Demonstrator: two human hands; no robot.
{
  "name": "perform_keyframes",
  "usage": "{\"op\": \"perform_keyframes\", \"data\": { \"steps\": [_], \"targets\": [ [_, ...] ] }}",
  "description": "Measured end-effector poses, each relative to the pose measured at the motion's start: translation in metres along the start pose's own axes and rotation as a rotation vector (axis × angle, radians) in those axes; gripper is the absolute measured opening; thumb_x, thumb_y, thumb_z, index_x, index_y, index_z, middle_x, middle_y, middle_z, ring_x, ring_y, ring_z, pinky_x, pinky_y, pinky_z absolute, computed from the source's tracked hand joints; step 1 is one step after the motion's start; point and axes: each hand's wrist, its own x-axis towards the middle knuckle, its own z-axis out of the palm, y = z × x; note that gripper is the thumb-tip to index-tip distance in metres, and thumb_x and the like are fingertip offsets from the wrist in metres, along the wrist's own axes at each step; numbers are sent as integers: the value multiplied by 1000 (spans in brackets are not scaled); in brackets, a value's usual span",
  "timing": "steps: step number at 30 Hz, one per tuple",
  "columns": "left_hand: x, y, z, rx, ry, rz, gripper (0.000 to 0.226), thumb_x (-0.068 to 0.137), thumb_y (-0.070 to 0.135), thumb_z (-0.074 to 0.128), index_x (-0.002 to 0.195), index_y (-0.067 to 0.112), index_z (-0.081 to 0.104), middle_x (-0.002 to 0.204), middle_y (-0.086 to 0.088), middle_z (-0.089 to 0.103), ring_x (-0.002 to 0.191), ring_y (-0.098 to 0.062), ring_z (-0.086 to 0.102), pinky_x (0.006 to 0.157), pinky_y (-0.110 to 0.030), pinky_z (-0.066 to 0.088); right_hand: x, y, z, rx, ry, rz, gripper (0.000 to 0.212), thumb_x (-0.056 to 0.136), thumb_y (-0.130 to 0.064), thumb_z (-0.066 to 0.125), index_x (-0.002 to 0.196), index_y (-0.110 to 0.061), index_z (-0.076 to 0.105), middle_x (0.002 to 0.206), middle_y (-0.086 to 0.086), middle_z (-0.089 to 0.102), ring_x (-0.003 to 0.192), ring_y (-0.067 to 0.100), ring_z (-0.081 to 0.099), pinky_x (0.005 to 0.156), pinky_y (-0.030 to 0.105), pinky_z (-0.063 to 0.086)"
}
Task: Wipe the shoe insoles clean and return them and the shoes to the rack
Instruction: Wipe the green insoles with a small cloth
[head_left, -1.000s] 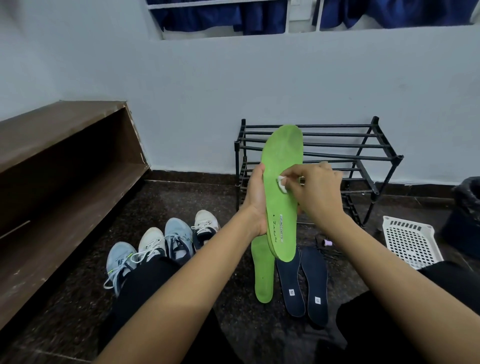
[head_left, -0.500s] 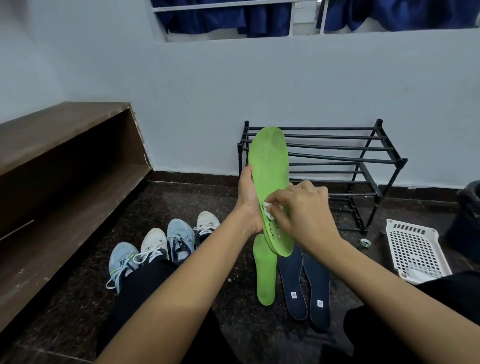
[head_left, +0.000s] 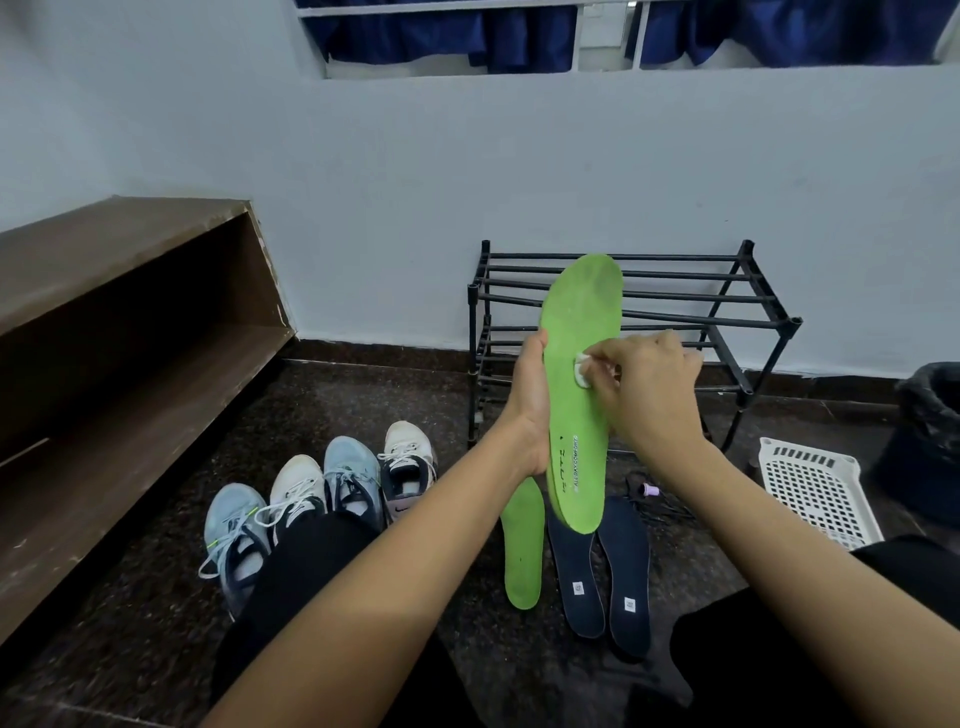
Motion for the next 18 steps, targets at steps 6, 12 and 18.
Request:
{"op": "perform_keyframes", "data": {
  "steps": [6,12,18],
  "targets": [
    [4,9,-11,-52,93,14,59,96,55,29,83,10,65,71,-8,64,62,-21,59,57,-26,46,-26,-23,6,54,-20,-182,9,82,-24,70,88,-20,75,78,3,67,83,28,47,65,31,11],
    [4,9,-12,-53,136,10,61,93,59,30,85,9,65,77,-10,63,66,-23,58,61,-29,45,-28,-21,6,-72,-1,-213,9,80,-32,70,85,-26,74,74,-4,68,79,25,49,65,32,10],
    [5,2,-3,-25,77,28,60,96,55,26,83,13,67,68,-7,65,57,-20,60,57,-24,46,-6,-7,0,-143,-32,-38,21,90,-40,54,95,-30,72,86,-4,68,92,24,45,74,37,20]
  ]
}}
